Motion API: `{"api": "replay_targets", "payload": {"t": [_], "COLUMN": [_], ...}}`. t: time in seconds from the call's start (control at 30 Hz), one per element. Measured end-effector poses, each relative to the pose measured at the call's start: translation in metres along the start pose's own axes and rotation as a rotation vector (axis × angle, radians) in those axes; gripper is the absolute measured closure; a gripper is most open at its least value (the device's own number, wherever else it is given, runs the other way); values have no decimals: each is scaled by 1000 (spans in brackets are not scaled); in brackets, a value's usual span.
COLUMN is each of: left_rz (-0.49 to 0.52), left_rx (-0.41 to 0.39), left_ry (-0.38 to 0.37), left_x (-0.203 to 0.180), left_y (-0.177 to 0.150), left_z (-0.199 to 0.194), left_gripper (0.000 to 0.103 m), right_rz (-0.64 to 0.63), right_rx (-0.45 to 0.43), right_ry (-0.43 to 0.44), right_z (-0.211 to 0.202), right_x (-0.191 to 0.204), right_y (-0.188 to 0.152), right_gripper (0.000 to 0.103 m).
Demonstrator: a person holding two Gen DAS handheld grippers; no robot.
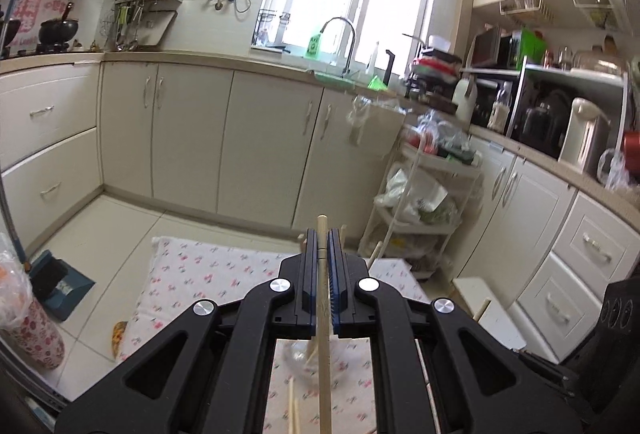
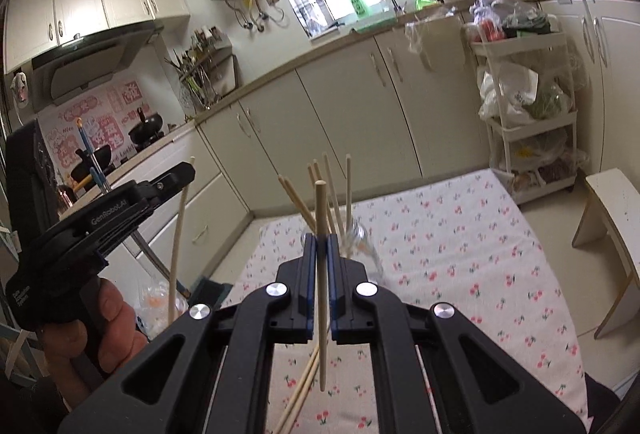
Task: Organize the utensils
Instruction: 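Lift both held chopsticks up over the glass jar mouth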
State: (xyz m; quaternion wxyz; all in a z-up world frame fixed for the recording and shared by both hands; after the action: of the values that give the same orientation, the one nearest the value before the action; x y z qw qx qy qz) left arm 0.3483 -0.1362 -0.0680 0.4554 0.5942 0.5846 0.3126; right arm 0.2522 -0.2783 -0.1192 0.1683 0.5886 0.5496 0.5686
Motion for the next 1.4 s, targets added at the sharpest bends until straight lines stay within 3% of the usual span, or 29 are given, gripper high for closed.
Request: {"api": "replay_targets", "payload": {"t": [0.37, 0.87, 1.4], "left_rz": [-104, -211, -228], "left_rx": [-72, -175, -271], "left_ry": [-44, 22, 98], "left_x": [-11, -17, -21], "left_y": [41, 54, 44], "left_z": [44, 93, 126], "left_gripper": [98, 98, 98], "right_rz": [-9, -36, -79], "right_rx": [-85, -202, -97], "right_ry": [9, 39, -4], "right_z": [7, 29, 82], "right_x": [-10, -9, -27], "right_y": [42, 106, 87], "right_gripper": [97, 97, 97]}}
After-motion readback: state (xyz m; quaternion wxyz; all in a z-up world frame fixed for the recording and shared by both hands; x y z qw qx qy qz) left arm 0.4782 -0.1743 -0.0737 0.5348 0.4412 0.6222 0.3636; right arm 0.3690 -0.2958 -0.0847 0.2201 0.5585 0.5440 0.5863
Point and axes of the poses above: each gripper's, at about its wrist camera, not at the fingertips, and z roughly the way its jaws point, x to its left, y to its top, the point moved 7 cm from there along z, roughly the way its jaws point, and after that the axes turned 13 degrees about y, right-handed, at the moved point
